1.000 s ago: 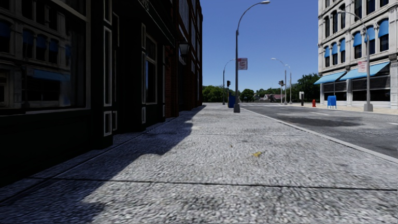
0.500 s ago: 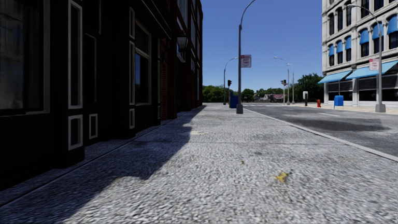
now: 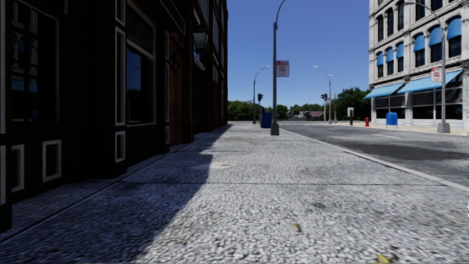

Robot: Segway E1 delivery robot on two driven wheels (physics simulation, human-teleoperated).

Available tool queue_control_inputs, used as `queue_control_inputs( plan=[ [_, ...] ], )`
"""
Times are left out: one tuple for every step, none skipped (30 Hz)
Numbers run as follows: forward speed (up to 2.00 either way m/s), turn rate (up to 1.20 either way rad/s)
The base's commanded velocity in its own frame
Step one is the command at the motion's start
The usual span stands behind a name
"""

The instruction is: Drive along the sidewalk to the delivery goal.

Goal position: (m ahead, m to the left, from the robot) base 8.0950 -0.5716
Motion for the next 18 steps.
queue_control_inputs(
  plan=[
    [1.71, 0.0],
    [1.71, 0.0],
    [1.71, 0.0],
    [1.71, 0.0],
    [1.71, 0.0],
    [1.71, 0.0],
    [1.71, 0.0],
    [1.71, 0.0],
    [1.71, 0.0],
    [1.71, 0.0],
    [1.71, 0.0],
    [1.71, 0.0],
    [1.71, 0.0],
    [1.71, 0.0],
    [1.71, 0.0],
    [1.71, 0.0],
    [1.71, -0.35],
    [1.71, -1.06]
  ],
)
